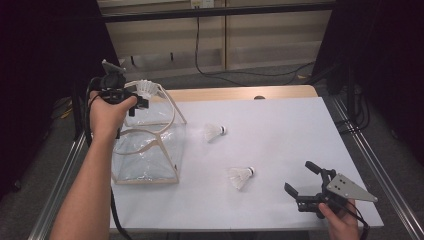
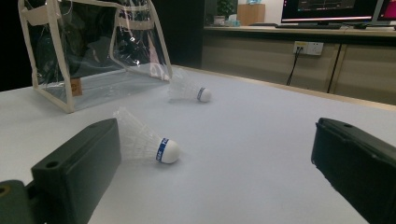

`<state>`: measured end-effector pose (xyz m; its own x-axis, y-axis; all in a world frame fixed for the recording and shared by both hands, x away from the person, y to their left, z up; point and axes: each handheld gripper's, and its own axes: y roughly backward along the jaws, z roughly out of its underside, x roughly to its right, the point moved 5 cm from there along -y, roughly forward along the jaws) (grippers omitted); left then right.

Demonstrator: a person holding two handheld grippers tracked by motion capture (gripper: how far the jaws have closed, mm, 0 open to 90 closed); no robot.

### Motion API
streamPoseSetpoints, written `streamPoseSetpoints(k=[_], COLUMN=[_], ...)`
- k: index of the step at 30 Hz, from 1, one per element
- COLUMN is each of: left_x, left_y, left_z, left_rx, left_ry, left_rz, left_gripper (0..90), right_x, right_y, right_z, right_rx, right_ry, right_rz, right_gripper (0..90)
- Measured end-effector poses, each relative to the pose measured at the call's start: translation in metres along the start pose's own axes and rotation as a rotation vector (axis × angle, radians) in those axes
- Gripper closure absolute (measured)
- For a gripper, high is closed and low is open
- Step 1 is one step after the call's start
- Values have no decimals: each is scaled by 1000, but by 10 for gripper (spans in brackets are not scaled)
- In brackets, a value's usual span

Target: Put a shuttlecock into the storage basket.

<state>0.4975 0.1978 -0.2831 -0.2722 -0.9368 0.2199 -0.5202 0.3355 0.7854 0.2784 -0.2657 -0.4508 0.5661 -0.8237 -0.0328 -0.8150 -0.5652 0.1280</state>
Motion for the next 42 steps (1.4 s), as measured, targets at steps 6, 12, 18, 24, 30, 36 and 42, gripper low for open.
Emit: streamPoseSetpoints(k=[6,12,18,24,30,36,42], left_x=[-1,-4,-5,-2,-3,-1,11], left_y=[-1,-2,-5,-4,1,11,21], left_z=[0,0,1,1,2,1,-1], left_rx=[-4,-3,-7,-2,10,30,26], left_ry=[3,-1,-9,-9,-7,-8,-64], left_rz=[-7,-16,-20,15,28,54,82], left_gripper=[653,652,562,514,497,469,433], right_x=[0,0,0,0,0,0,0], right_y=[0,0,0,0,0,0,1], right_z=[0,0,0,0,0,0,0], right_rx=[1,1,0,-2,1,0,-2], right_ry=[2,2,-1,1,4,5,6], right_rz=[1,1,0,1,1,3,2], right_gripper=[10,10,10,10,10,10,10])
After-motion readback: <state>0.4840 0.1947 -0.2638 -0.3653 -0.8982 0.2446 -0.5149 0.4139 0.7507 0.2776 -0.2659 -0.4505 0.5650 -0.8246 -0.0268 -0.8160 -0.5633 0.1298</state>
